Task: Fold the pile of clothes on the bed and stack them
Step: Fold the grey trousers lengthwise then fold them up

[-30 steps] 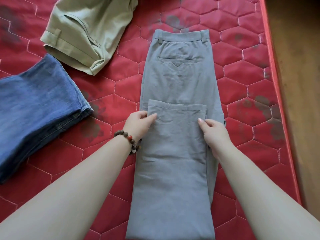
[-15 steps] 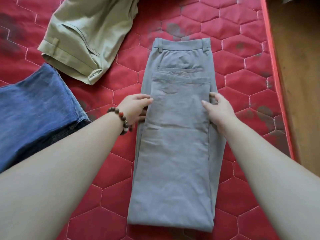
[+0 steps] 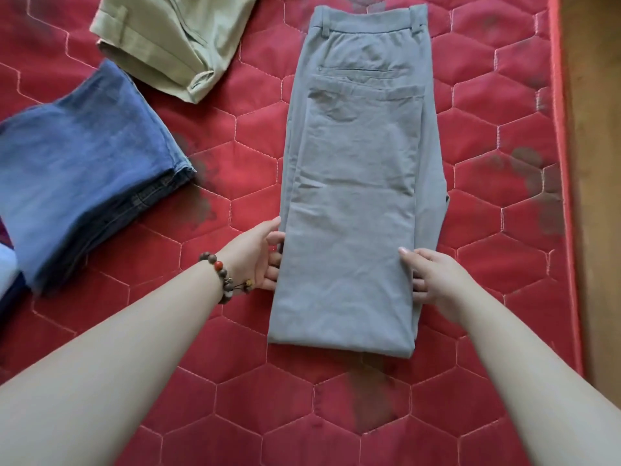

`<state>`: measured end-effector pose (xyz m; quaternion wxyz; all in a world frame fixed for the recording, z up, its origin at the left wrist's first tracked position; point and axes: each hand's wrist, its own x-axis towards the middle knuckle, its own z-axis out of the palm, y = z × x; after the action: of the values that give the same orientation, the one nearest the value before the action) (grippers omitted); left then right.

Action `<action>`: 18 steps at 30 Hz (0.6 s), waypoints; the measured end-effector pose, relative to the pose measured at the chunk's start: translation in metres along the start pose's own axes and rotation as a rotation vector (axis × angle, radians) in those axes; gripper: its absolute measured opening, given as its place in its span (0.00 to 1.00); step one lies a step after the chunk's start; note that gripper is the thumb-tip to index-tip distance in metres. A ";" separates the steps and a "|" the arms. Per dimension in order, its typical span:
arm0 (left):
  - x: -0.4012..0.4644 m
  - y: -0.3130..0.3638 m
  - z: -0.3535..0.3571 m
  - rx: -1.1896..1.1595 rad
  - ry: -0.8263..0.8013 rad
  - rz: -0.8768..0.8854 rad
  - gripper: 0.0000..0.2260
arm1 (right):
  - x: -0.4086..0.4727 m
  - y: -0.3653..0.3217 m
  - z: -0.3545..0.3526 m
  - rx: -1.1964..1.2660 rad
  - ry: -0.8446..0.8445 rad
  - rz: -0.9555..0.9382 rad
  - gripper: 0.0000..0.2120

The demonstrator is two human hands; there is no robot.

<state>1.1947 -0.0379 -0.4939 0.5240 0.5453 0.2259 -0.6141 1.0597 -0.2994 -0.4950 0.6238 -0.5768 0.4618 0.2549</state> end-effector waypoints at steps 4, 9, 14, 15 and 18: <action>-0.017 -0.046 0.002 0.018 0.125 0.027 0.15 | -0.028 0.037 -0.003 -0.067 -0.110 0.082 0.13; -0.031 -0.089 0.004 0.013 0.175 0.091 0.09 | -0.048 0.074 -0.003 -0.131 -0.124 -0.006 0.09; -0.028 -0.116 -0.003 0.311 0.232 0.246 0.06 | -0.048 0.098 0.004 -0.360 0.090 -0.166 0.17; -0.025 -0.121 -0.003 0.375 0.277 0.253 0.07 | -0.047 0.105 0.008 -0.419 0.162 -0.176 0.15; -0.019 -0.128 0.000 0.430 0.371 0.278 0.08 | -0.046 0.112 0.020 -0.519 0.316 -0.181 0.14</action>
<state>1.0779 0.0146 -0.5150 0.4254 0.7720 0.1057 -0.4603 0.9491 -0.2475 -0.5108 0.3966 -0.7880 0.4191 0.2148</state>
